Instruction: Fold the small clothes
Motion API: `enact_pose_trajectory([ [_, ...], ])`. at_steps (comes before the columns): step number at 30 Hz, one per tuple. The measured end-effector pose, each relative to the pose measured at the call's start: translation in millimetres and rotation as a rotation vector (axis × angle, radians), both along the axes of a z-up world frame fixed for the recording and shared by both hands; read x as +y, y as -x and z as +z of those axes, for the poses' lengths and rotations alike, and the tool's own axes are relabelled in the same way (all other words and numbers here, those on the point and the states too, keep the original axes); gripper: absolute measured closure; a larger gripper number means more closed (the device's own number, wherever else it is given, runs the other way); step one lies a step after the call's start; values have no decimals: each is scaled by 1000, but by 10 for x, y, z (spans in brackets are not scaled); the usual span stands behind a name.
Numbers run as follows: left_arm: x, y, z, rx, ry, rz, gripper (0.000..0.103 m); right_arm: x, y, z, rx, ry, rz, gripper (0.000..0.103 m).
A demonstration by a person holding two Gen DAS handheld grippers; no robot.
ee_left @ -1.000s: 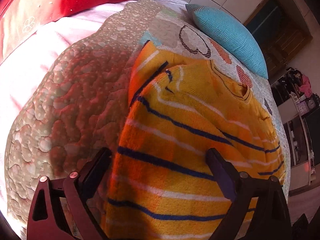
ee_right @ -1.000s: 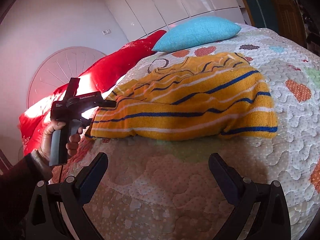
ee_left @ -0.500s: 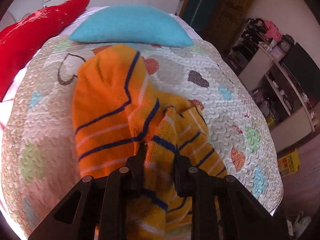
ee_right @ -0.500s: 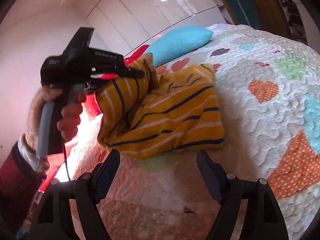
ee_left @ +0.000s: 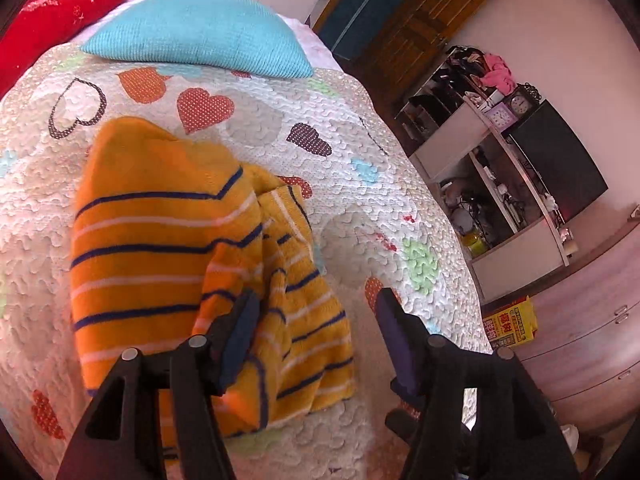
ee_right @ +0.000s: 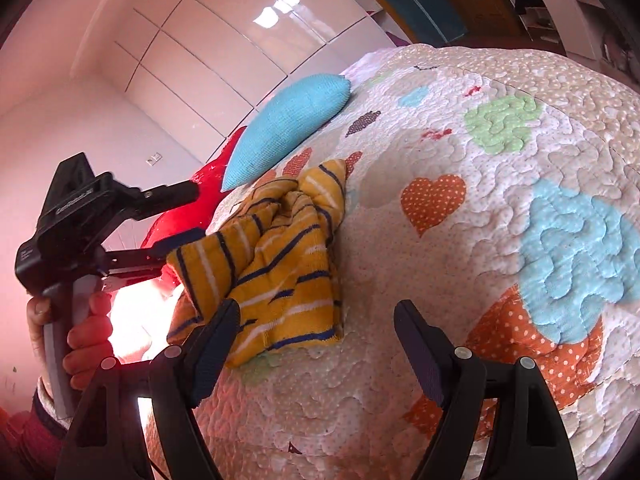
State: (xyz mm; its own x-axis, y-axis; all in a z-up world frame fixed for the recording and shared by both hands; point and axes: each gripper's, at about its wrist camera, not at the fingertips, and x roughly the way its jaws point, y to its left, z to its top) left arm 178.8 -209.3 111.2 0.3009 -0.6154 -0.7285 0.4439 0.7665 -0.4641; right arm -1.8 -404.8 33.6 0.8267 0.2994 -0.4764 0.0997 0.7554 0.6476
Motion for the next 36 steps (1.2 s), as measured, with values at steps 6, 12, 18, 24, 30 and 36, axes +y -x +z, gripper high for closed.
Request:
enact_pose_trajectory([
  [6,710,592,33,-201,-238,160,23,351,-61,53,-41,110,80,19],
  [12,1415,1044,-385,-149,-329,215,23,872,-201,381,-77,322,141,19],
  [18,1780,1265,-656,-53,-252,248,23,1028,-898,600,25,402,108,18],
  [24,1854,1371,-667,-66,-232,257,23,631,-988,423,30,125,156,94],
  [30,1865,1324,-721,-56,-233,264,23,296,-521,239,47,89,77,95],
  [36,1752,1347,-818,-19,-233,257,23,171,-360,-27,144,128,36,100],
])
